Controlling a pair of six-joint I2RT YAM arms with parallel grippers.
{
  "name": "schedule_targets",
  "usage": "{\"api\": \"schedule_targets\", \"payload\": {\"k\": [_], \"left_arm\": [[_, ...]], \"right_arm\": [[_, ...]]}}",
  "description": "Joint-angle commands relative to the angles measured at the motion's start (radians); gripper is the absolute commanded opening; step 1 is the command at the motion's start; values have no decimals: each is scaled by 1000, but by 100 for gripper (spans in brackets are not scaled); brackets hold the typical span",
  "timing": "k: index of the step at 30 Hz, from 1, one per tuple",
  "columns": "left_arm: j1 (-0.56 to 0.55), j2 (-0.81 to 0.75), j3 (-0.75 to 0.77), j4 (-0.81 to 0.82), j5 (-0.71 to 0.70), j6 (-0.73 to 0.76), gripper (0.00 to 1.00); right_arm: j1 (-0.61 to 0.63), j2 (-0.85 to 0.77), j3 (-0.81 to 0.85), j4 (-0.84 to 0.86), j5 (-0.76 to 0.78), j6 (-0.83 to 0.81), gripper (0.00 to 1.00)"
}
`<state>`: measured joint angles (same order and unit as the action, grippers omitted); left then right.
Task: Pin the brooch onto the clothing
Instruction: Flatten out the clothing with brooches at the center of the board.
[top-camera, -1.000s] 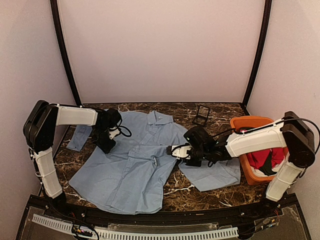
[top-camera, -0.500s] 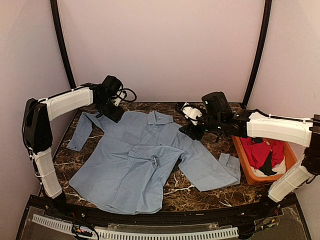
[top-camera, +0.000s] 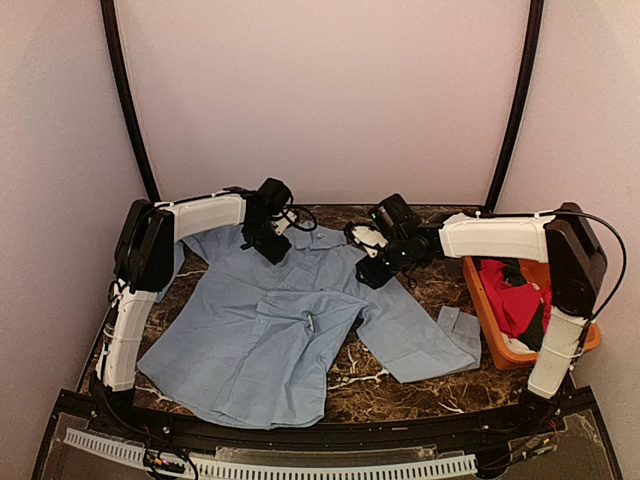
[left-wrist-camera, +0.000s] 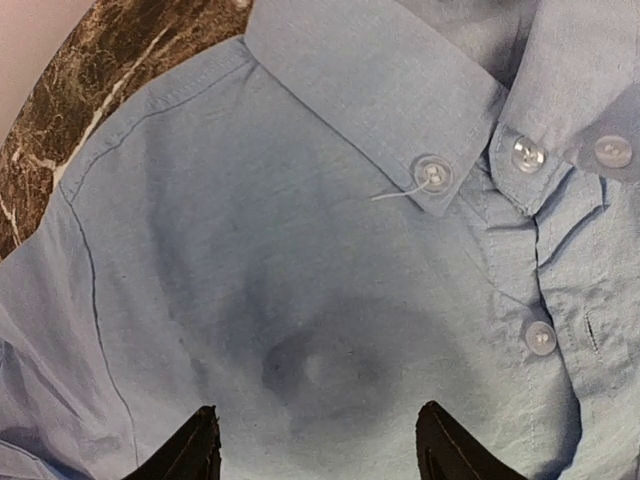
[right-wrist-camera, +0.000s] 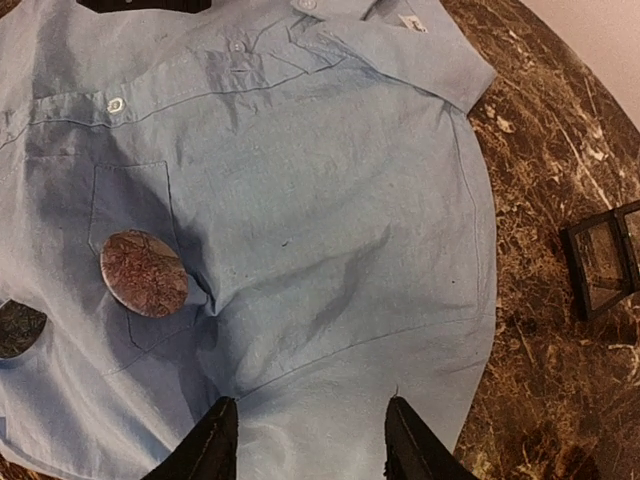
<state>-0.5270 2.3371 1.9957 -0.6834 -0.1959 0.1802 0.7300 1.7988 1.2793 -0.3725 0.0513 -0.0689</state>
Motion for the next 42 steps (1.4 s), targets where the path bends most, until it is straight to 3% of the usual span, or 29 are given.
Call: {"api": "schedule_targets", "payload": {"k": [1,4,7,17,29,33,42], "left_arm": [[-22,9,17,-16,-71,42,66],[-29,39,12,-9,-127,49,66],[-30,56,12,-11,-174,49,65],[-22,119,37,-28,-332,81,62],[90,146,50,-28,-357,74,61],[109,139,66,-55,-346,59,62],[65,-81,18,-119,-219,-21,71]], "right_arm": [[-8,107,99,-102,-2,58,42],[-9,194,163,-147,-22,54,28],[-10,265,216,-161,-24,54,24],[-53,528,483,-250,147,35,23],[-176,794,977,-311,214,-36,25],[-177,681,960,-284,120,-39,29],[-85,142,484,-256,-134,82,42]]}}
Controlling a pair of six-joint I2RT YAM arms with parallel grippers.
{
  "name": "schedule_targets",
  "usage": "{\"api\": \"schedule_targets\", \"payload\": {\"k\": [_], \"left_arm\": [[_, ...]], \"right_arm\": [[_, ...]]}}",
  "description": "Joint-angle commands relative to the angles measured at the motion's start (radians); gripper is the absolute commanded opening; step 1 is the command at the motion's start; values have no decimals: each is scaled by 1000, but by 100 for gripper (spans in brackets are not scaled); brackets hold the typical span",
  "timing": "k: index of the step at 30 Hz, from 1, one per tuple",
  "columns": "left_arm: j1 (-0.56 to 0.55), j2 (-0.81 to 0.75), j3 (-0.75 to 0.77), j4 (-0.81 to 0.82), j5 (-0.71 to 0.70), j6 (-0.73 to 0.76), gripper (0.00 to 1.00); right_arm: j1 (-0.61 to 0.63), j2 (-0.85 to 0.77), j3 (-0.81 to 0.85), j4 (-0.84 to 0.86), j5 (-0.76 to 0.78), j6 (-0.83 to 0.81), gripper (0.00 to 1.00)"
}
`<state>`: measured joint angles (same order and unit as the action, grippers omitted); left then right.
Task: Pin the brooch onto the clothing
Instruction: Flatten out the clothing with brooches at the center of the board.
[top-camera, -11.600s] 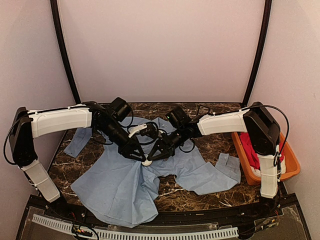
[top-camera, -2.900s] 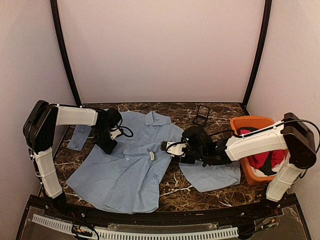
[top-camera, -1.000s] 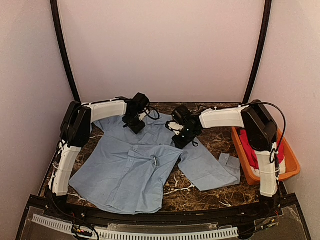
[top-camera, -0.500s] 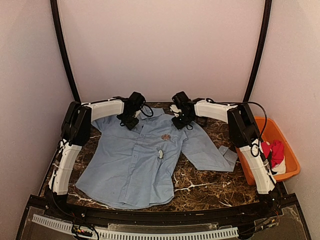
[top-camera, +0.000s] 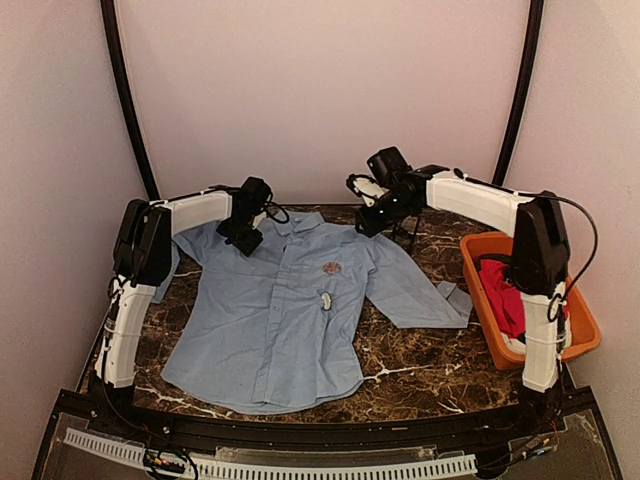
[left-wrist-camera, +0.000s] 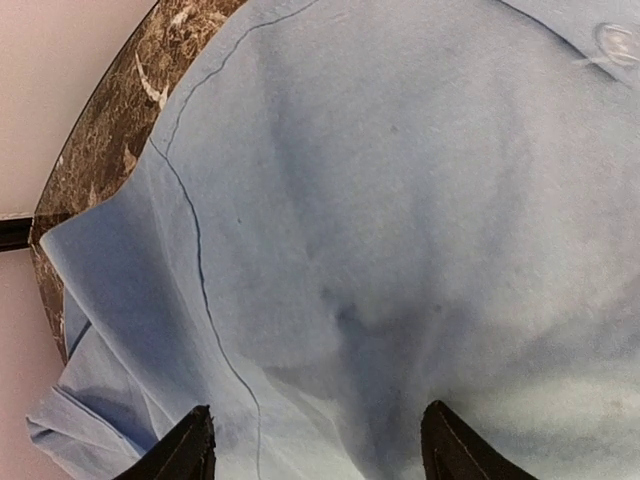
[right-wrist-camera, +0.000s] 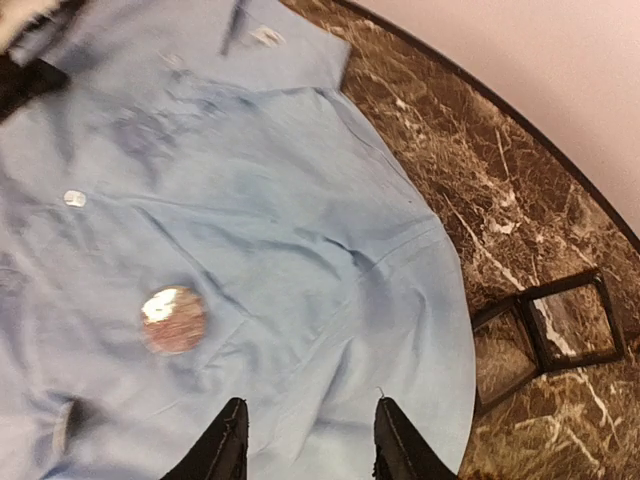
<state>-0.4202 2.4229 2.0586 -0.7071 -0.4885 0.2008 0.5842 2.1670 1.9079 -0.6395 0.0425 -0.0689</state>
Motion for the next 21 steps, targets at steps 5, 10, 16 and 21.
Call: {"api": "schedule_targets", "payload": {"k": [5,10,16,21], "left_arm": [[-162,-332,-220,-46,84,-34,78],[-265,-479,-390,54,235,-113,81],[-347,-488,-417,135,351,-195,81],[-391,-478,-475,135,307,-231,81]], "right_arm": [[153,-399,-456,99,-165,212,43],[196,-456,-651,239,-167,338,42],[205,-396,-698,273,-185,435,34],[210,-363,-709,279,-215,485,40]]}}
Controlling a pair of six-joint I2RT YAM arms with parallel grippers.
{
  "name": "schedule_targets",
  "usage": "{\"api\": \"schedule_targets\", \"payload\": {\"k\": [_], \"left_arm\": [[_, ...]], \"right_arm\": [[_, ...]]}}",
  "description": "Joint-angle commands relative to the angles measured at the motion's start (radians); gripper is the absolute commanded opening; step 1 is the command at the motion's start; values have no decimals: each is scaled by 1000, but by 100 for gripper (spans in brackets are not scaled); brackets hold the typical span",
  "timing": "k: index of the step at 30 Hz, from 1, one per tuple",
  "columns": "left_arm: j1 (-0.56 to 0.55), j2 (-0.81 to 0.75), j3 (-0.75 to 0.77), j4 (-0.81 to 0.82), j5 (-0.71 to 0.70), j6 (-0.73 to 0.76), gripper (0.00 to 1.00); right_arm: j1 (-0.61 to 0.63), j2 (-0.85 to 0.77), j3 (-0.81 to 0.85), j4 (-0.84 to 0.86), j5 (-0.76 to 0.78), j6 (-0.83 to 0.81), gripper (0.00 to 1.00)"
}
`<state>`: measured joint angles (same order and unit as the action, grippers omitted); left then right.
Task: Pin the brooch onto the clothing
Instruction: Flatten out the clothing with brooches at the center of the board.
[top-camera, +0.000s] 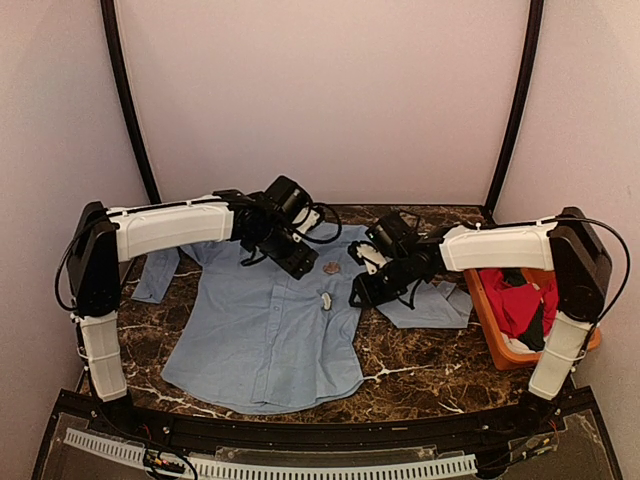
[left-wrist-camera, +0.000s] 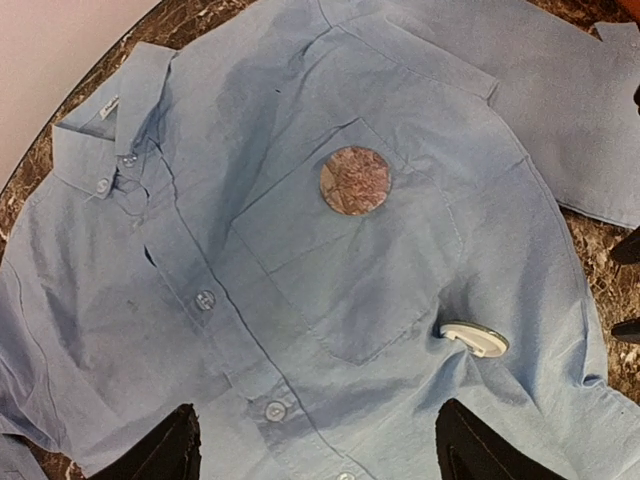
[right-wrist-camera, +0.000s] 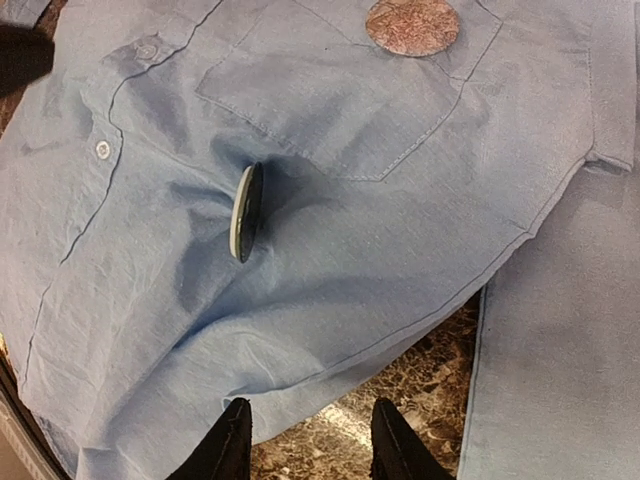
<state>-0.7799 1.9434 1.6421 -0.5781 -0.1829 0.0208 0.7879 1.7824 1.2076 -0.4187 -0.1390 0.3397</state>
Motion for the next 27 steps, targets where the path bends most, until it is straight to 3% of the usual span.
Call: {"api": "schedule_targets", "payload": {"k": [1,7,16,27], "left_arm": [[-33,1,-71,6,-19,-51,81],[-36,-27,-171,-4,-137,-29,82],[-35,-81,-263,-29,-242,17,84],[-10,-84,-294,-32,-236,15,86]], "right_arm": [[7,28,-15,68,-41,92,41],[12,81,-8,101,-55,184,42],[77,147,97,-73,132,185,38],[87,106,33,-128,197,153,6]]}}
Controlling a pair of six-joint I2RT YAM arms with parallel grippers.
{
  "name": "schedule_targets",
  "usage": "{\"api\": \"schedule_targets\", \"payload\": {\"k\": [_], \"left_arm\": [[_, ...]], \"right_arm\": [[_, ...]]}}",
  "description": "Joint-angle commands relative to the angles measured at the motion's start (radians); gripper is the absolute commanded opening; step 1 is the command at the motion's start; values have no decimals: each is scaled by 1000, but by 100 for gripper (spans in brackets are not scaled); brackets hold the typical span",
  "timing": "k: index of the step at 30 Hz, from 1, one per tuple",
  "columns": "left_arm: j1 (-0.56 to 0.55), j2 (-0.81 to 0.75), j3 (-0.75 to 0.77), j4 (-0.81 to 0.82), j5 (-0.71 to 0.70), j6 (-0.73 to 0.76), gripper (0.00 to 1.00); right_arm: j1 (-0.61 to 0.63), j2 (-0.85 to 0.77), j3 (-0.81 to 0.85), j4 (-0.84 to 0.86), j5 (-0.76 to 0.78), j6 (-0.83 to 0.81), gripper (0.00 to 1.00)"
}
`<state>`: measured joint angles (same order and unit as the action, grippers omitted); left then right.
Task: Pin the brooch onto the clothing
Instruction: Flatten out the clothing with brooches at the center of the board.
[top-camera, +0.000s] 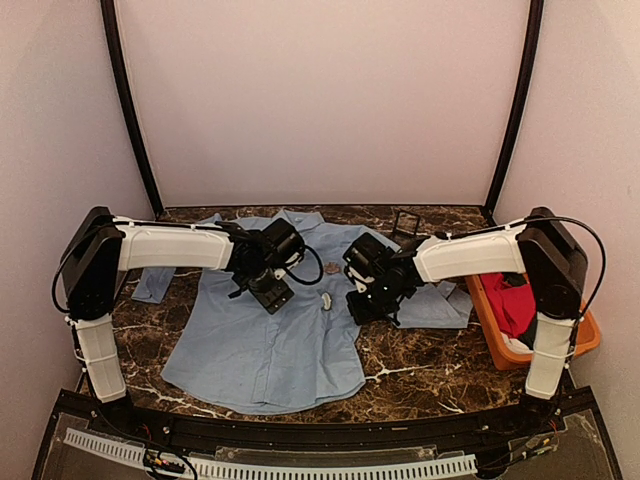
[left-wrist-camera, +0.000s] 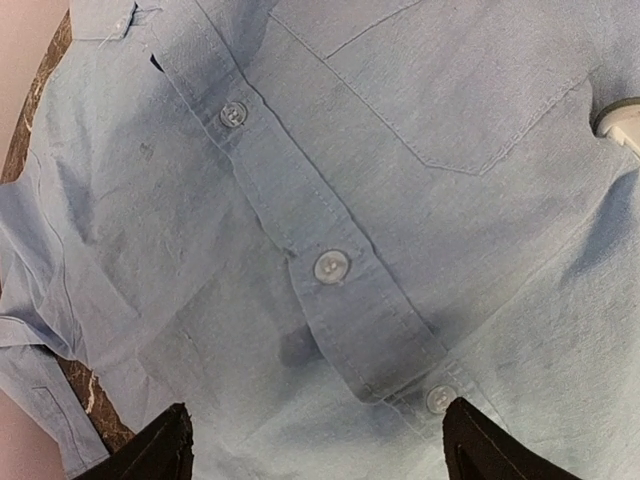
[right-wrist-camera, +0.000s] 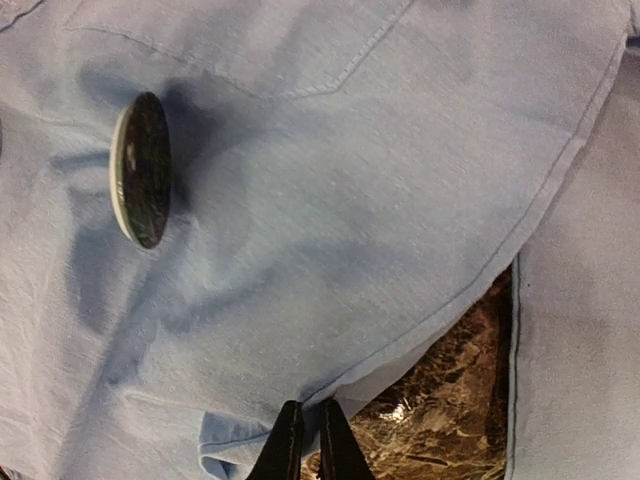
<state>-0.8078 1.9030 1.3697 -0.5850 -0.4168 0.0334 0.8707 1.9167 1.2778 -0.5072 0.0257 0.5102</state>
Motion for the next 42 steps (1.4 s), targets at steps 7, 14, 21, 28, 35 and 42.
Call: {"api": "schedule_targets", "payload": {"k": [7,14,21,28,35,42], "left_arm": [[41,-29,-30,-15,25,-5,87],[65,14,-30,-20,67,-5,87],[65,26,-3,-45,91,-6,86],[60,-64,43,-67,111,-8,86],[-23,-142,-25,26,186,-59,84],[-115,-109,-113,87,232,-109,75]], "right_arm": [[4,-106,-108,-60,42,-50,0],[4,-162,-147,-122,55,-98,0],[4,-149,-123,-184,38,-150,10],[4,-204,18,-207,57,-150,25],[-4,-89,136,-149,23,-180,18],[-52,8,104,2,-127,-196,2]]}}
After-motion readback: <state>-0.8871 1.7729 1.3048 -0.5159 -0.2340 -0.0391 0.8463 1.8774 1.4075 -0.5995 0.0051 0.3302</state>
